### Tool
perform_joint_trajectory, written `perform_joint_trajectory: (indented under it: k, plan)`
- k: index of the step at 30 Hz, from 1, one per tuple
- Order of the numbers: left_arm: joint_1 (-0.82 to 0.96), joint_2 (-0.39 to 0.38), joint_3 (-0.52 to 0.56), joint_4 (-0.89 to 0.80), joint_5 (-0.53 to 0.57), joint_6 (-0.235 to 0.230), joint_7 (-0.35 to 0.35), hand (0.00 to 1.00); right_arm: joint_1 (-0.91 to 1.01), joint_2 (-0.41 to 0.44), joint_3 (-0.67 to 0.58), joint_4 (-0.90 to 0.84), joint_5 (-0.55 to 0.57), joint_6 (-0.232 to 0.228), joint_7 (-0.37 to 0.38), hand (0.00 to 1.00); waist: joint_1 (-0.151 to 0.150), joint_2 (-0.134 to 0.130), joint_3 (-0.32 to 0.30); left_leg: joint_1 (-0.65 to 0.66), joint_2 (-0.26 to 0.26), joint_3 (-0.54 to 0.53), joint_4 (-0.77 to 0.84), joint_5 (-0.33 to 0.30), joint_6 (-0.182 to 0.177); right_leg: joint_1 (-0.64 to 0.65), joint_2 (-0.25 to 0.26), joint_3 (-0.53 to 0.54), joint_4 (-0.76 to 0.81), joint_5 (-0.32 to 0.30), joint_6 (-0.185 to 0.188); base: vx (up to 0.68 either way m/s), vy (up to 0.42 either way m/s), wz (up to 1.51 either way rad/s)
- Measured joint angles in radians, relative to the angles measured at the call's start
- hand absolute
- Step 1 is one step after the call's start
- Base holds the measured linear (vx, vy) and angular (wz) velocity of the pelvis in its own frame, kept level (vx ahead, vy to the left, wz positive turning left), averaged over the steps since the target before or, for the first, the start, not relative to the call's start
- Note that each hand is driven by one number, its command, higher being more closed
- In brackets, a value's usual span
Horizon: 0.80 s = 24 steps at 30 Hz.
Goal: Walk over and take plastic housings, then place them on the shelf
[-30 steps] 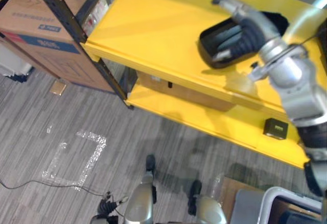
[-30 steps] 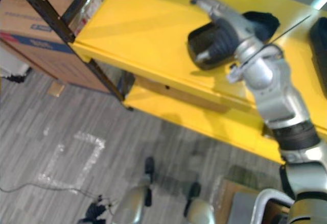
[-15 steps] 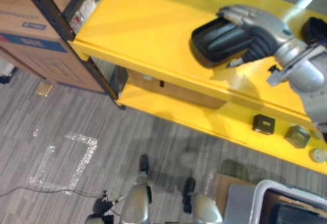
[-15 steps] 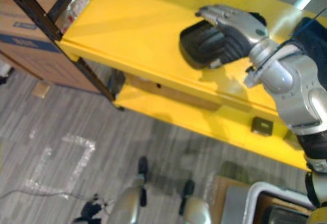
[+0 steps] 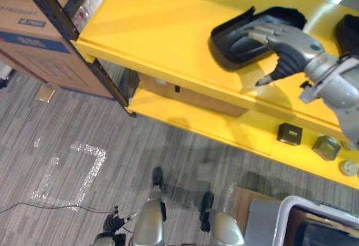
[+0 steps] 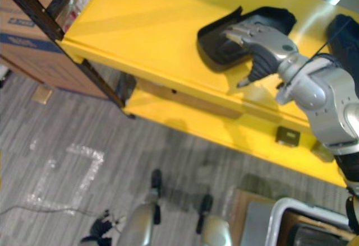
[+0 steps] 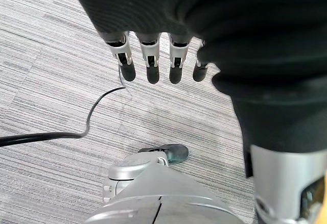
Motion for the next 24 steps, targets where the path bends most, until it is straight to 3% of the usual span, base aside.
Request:
perform_joint_trajectory:
  k: [16,24]
  plan:
    - [-0.003,0.032,0.001,-0.035,-0.003,-0.012,-0.012,0.00,0.055,-0.010,-0.011,0.015,-0.008,-0.013,0.113,0.00,-0.003,-0.003,0.036,-0.003,0.004,0.005,0.000,-0.001,-0.001,-0.008,0.007,0.008,0.000,-0.002,-0.003,0.00,-0.003,-0.01]
    - [-0.004,0.033,0.004,-0.041,-0.003,-0.016,-0.023,0.00,0.089,-0.044,-0.032,0.024,-0.050,-0.071,0.154,0.00,-0.001,0.000,0.038,-0.004,0.005,0.004,0.000,-0.001,-0.001,-0.009,0.008,0.008,-0.001,-0.002,-0.004,0.00,0.000,0.00]
